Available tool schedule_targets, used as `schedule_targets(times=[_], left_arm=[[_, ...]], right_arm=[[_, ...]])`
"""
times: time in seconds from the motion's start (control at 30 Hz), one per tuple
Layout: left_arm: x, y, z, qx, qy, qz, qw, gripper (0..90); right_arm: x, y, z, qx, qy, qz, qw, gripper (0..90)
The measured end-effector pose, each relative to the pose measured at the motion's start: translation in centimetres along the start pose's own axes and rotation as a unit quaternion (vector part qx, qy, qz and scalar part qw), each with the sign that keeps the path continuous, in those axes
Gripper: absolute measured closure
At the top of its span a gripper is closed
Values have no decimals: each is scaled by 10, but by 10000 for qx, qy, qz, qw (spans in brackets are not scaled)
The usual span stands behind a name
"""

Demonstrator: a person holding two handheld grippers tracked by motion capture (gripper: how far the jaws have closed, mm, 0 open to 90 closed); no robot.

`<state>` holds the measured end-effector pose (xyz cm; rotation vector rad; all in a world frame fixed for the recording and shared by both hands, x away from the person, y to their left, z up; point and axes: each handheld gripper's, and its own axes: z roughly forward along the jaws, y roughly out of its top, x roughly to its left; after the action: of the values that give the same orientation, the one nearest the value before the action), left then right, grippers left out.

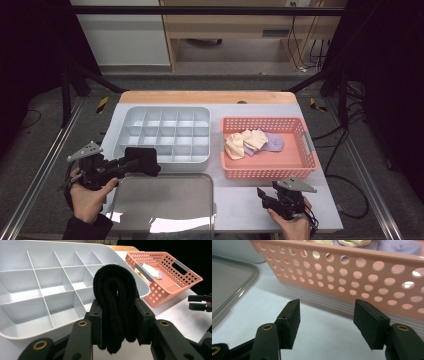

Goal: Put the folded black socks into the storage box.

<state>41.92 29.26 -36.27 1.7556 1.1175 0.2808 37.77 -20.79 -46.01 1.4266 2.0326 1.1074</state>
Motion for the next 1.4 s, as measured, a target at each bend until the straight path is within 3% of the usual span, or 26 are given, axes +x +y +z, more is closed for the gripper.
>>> schedule_targets(times=[0.47, 0.77, 0.97, 1.2, 1.4], left_arm=[[23, 20, 5, -36, 159, 72, 9998, 637], [35, 39, 8, 113, 318, 209, 9992, 638], [50, 39, 19, 396, 457, 246, 9979, 639], [70, 33, 32, 505, 575, 106, 9970, 642], [72, 31, 41, 652, 753, 147, 9949, 646]], right_arm=[[0, 0, 2, -1, 5, -13, 10000, 390], [0, 0, 3, -6, 32, -10, 10000, 392], [0, 0, 4, 17, 51, -31, 10000, 394], [1, 0, 5, 42, 56, -45, 10000, 394], [0, 0, 5, 49, 63, -22, 10000, 393]])
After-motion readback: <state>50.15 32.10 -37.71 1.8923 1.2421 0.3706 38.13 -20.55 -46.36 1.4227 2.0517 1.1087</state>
